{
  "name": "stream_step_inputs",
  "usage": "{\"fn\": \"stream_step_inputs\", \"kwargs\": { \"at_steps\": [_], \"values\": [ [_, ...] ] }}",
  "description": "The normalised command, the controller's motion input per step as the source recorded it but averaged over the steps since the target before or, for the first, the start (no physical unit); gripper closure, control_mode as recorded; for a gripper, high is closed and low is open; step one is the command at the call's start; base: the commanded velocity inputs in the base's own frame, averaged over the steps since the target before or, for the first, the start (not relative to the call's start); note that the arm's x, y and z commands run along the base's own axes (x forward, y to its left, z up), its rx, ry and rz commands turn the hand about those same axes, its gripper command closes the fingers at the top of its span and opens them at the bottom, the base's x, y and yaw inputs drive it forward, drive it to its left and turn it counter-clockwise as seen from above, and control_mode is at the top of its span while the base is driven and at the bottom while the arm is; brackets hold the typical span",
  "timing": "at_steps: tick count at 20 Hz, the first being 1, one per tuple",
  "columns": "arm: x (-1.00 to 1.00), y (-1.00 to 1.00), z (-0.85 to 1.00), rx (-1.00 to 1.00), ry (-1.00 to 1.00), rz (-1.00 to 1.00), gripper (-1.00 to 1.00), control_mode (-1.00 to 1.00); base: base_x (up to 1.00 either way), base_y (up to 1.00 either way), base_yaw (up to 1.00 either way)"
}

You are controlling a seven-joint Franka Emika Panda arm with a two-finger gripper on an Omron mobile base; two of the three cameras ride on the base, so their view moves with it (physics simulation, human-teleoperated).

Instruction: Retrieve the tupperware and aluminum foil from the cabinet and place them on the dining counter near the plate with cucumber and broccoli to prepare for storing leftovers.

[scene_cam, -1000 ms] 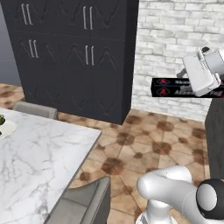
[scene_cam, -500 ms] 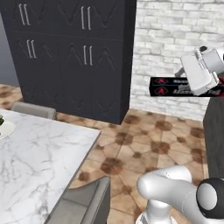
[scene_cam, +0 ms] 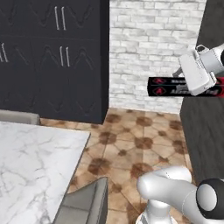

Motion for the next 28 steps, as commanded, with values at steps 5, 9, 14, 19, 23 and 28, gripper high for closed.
{"fn": "stream_step_inputs", "kwargs": {
  "at_steps": [5,9,14,19,23,28],
  "values": [
    [0.0,0.0,0.0,0.0,0.0,0.0,1.0,1.0,0.36,-0.13,-0.63],
    [0.0,0.0,0.0,0.0,0.0,0.0,1.0,1.0,0.2,-0.18,-0.68],
    [0.0,0.0,0.0,0.0,0.0,0.0,1.0,1.0,0.33,-0.42,-0.54],
    [0.0,0.0,0.0,0.0,0.0,0.0,1.0,1.0,0.88,0.03,-0.08],
    [0.0,0.0,0.0,0.0,0.0,0.0,1.0,1.0,1.0,0.5,0.15],
    [0.0,0.0,0.0,0.0,0.0,0.0,1.0,1.0,1.0,0.31,0.35]
  ]
}}
